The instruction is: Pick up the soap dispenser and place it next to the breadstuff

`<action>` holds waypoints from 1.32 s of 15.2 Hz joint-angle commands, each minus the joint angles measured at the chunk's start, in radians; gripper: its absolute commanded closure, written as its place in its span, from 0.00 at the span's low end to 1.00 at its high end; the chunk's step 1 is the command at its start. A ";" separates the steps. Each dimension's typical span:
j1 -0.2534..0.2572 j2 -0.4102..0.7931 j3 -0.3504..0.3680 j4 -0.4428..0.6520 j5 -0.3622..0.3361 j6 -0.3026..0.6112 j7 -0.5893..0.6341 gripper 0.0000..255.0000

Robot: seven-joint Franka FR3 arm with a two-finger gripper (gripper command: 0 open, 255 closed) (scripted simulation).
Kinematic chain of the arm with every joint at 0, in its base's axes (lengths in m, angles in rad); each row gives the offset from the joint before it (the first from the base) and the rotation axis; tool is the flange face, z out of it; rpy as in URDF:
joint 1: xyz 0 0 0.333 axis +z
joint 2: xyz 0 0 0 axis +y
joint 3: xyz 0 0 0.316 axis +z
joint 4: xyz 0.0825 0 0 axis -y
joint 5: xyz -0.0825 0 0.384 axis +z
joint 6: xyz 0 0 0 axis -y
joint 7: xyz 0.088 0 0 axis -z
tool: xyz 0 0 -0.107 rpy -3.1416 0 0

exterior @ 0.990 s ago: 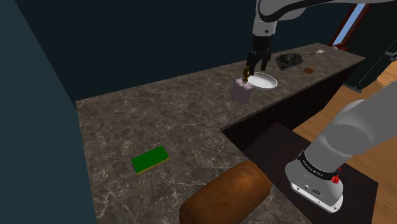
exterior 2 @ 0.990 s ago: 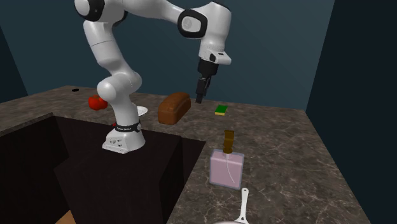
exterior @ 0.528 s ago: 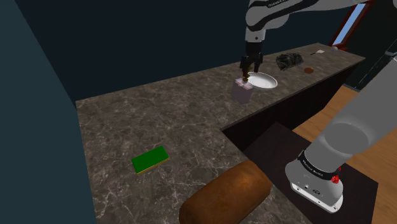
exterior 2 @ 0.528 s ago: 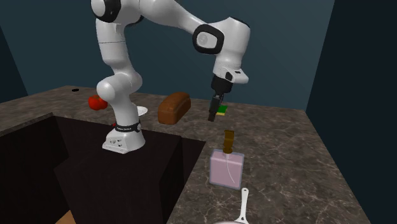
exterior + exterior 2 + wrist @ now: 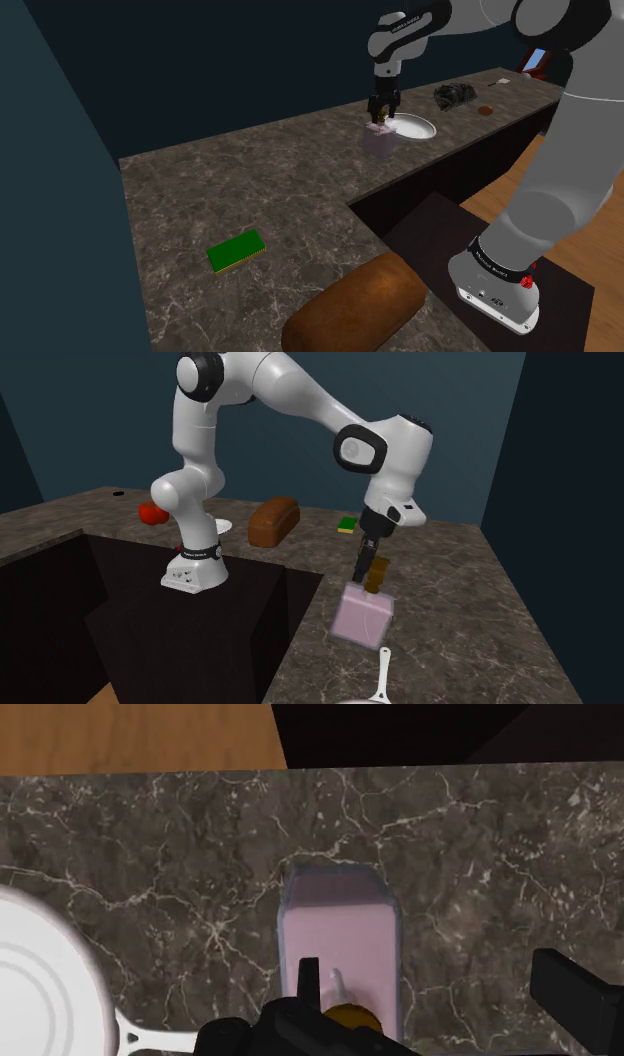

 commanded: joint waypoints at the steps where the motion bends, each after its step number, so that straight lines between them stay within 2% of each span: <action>1: -0.016 0.074 -0.006 0.067 0.010 0.001 -0.017 0.00; 4: -0.036 0.168 -0.009 0.162 0.022 -0.006 -0.033 0.00; 11: -0.039 0.189 -0.007 0.086 0.026 0.090 -0.036 0.00; 19: -0.039 0.189 -0.007 0.086 0.026 0.090 -0.036 0.00; 20: -0.039 0.189 -0.007 0.086 0.026 0.090 -0.036 1.00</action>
